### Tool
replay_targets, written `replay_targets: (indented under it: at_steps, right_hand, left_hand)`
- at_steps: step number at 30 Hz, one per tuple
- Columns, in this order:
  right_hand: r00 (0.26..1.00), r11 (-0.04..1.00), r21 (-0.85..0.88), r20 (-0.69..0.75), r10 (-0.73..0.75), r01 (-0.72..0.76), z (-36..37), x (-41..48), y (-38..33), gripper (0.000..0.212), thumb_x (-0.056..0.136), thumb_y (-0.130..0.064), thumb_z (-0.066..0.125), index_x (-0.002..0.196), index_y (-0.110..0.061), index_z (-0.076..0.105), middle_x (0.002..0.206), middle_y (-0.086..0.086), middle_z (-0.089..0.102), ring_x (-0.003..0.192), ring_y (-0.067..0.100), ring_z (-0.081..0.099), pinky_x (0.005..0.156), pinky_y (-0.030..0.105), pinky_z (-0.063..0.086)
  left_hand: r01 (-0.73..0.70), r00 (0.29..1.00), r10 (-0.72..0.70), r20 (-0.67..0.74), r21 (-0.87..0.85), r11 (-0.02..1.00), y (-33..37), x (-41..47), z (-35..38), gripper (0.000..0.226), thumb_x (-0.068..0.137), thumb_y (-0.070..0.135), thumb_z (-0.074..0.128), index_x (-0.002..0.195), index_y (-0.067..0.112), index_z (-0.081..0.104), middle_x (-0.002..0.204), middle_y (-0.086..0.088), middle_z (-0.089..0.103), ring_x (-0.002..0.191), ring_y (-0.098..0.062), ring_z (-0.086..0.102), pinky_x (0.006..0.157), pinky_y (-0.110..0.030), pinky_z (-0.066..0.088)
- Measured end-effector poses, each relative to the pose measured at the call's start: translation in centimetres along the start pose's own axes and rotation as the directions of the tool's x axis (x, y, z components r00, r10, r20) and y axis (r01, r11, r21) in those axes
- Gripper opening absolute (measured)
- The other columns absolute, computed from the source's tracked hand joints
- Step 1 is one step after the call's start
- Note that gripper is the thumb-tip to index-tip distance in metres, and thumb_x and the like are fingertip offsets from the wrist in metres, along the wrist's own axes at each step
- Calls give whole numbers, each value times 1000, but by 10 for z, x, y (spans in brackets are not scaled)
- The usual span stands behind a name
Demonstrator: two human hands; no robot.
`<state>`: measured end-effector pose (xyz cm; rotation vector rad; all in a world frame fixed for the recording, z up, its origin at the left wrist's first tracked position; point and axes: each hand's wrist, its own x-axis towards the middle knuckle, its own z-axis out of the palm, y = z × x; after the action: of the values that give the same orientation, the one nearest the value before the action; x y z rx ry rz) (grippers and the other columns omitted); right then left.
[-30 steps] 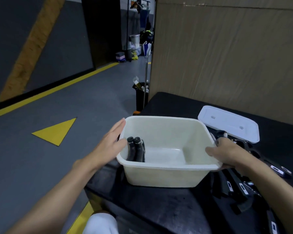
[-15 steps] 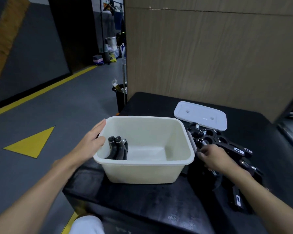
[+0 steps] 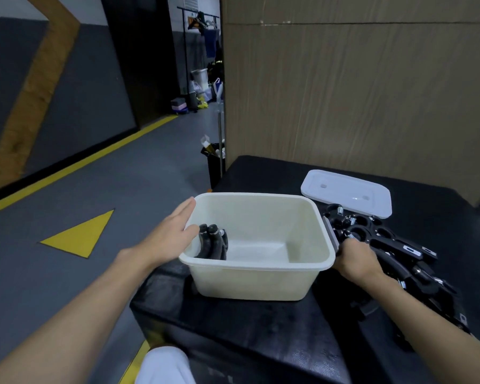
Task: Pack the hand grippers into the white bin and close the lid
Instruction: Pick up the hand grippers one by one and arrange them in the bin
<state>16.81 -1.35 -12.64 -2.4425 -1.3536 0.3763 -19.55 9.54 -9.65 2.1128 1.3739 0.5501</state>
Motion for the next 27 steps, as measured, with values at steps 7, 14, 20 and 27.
replay_targets:
  at_steps: [7,14,20,27]
  right_hand:
    - [983,710,696,-30,182,-110,-47,0,-1,22,83,-17,67,84,4,72,62,11,59,56,23,53,53,32,43]
    - [965,630,732,-212,-151,260,-97,-36,-59,14,87,-15,62,81,-7,73,72,9,69,67,19,61,71,40,53]
    - [904,626,740,57,-424,247,-85,-56,-126,16,91,-5,60,81,-10,71,69,5,61,58,15,48,53,27,40]
    - [860,805,573,323,-395,154,-33,-45,-163,17,87,-4,63,70,-7,66,53,-1,56,44,13,49,45,23,43]
  left_hand:
    - [-5,1000,3,-20,-94,996,1,-3,3,63,100,11,38,158,20,15,163,14,10,149,-3,9,115,-19,8]
    - [14,1000,-15,-8,-148,989,-1,-10,4,64,98,11,36,158,24,17,163,19,10,147,3,8,118,-22,7]
    - [10,999,-19,-36,-225,974,-1,-22,9,60,99,8,30,157,21,21,161,20,15,142,8,13,122,-26,11]
    - [-32,997,4,-80,-341,939,-4,-26,21,65,91,17,28,156,21,21,158,22,17,137,16,14,114,-13,11]
